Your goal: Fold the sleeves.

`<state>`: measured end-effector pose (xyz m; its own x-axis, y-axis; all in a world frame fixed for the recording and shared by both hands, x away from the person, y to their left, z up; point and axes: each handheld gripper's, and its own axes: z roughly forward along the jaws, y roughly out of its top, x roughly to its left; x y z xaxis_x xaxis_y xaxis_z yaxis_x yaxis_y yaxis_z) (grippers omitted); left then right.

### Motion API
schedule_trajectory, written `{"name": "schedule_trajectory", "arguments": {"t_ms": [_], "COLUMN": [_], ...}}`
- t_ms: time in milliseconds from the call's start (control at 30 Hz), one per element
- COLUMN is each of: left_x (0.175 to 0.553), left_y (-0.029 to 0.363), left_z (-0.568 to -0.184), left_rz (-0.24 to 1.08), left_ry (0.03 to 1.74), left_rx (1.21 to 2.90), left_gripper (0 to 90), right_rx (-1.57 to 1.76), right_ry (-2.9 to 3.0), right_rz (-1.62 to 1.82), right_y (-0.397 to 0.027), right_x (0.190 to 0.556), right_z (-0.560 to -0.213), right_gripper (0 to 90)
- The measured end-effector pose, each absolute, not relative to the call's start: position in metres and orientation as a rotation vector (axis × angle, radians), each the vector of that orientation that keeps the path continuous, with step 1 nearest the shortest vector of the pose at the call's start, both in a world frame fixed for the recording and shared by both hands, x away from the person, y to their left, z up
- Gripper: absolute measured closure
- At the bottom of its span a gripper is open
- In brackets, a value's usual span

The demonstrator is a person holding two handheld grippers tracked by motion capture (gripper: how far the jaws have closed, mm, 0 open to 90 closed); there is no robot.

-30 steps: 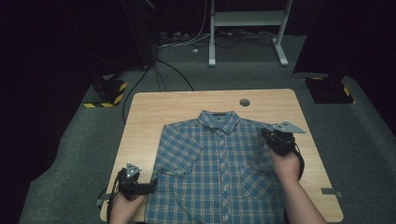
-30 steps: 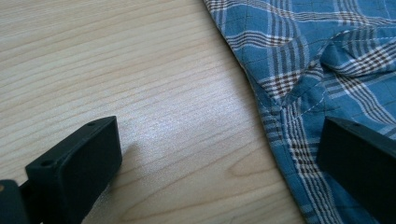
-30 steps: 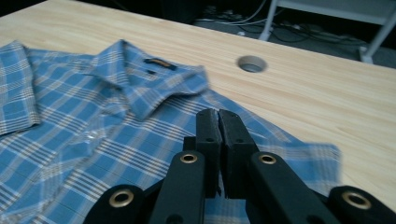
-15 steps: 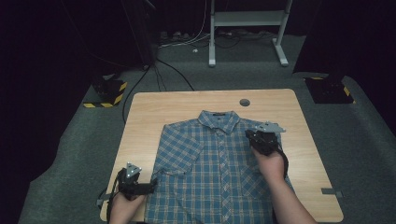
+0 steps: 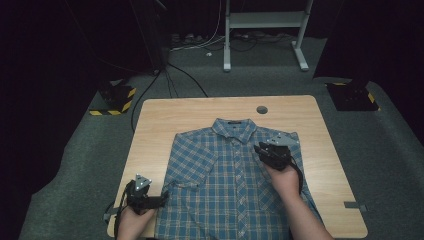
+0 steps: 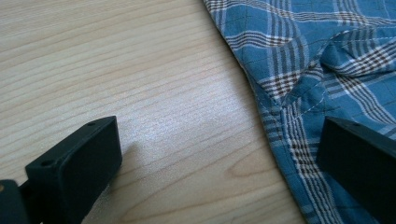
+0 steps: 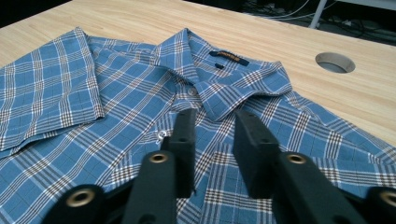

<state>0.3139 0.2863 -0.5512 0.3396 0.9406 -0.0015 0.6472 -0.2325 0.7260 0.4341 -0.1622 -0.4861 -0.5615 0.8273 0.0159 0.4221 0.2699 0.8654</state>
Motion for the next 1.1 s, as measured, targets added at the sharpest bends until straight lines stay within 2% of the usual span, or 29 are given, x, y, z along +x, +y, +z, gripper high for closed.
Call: {"name": "schedule_trajectory", "arguments": {"t_ms": [100,467,1100], "left_x": [0.314,0.314,0.314], "left_y": [0.286,0.286,0.286], "left_z": [-0.551,-0.551,-0.551], "left_rz": [0.594,0.594,0.594], "left_ry": [1.385,1.379,1.379], "left_rx": [1.972,1.975,1.976], "left_gripper": [0.2,0.2,0.2], "right_rx": [1.130,1.122,1.106], "right_ry": [2.124,2.106,1.982], "right_rz": [1.227,1.239,1.203], "right_y": [-0.164,-0.171,-0.207], "right_x": [0.433,0.430,0.415], "right_z": [-0.490,-0.501,-0.509], "right_gripper": [60.7,5.1,0.0]}}
